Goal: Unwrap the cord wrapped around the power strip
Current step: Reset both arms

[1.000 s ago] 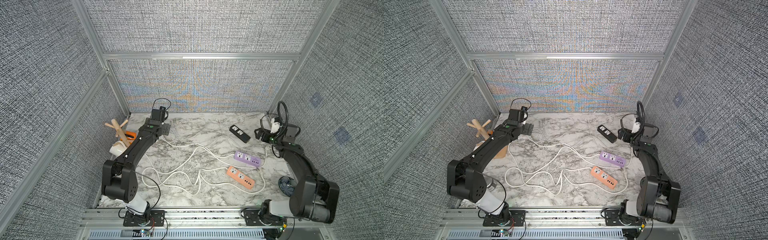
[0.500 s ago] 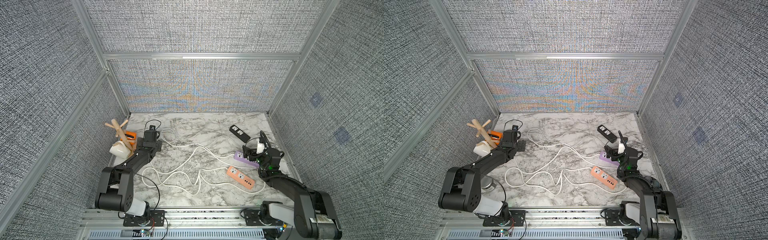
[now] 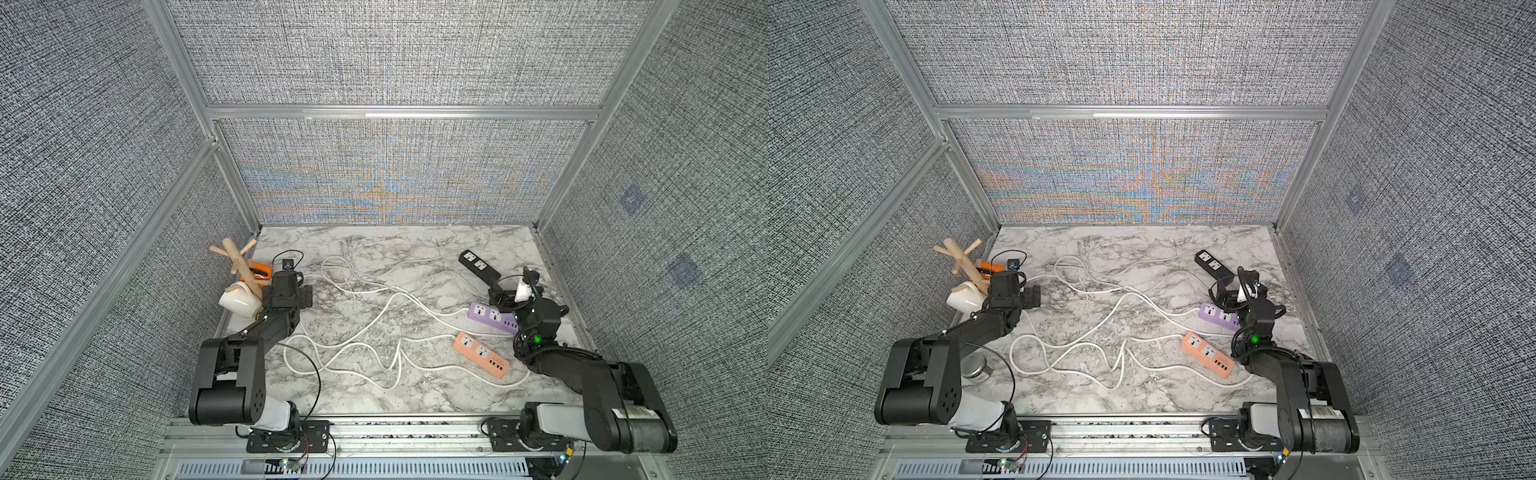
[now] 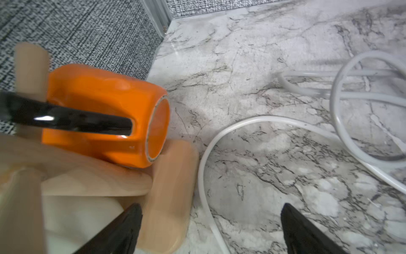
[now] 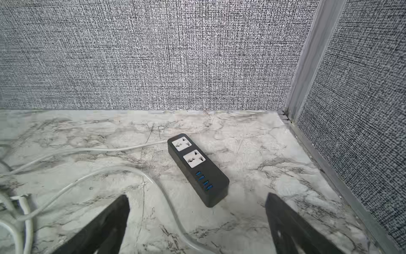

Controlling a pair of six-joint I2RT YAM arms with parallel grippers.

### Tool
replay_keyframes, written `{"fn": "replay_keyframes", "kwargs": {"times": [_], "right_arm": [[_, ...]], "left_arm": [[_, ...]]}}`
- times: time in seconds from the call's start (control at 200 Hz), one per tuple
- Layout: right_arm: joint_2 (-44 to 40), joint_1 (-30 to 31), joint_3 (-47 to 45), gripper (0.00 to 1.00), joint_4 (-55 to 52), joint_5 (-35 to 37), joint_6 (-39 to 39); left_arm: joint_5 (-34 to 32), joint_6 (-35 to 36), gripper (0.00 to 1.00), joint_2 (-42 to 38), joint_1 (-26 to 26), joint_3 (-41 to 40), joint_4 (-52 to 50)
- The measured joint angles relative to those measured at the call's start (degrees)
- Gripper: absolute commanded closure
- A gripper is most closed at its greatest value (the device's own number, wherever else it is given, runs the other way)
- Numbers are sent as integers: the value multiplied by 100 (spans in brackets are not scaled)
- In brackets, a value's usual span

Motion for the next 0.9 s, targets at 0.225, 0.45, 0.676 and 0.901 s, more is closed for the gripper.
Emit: {"fn": "replay_keyframes", "kwargs": {"times": [0.225, 0.45, 0.676, 0.901], "right_arm": [[151, 20, -317, 2, 782, 92, -44], [160, 22, -317, 2, 1021, 125, -66], [160, 24, -317, 2, 1038, 125, -79], [160, 33, -317, 2, 1038, 125, -81]], "left_arm": [[317, -120, 0, -105, 81, -125, 264], [525, -258, 0, -68, 328, -52, 275], [953, -463, 0, -157, 638, -160, 291], [1567, -911, 0, -343, 570, -667, 859]]}}
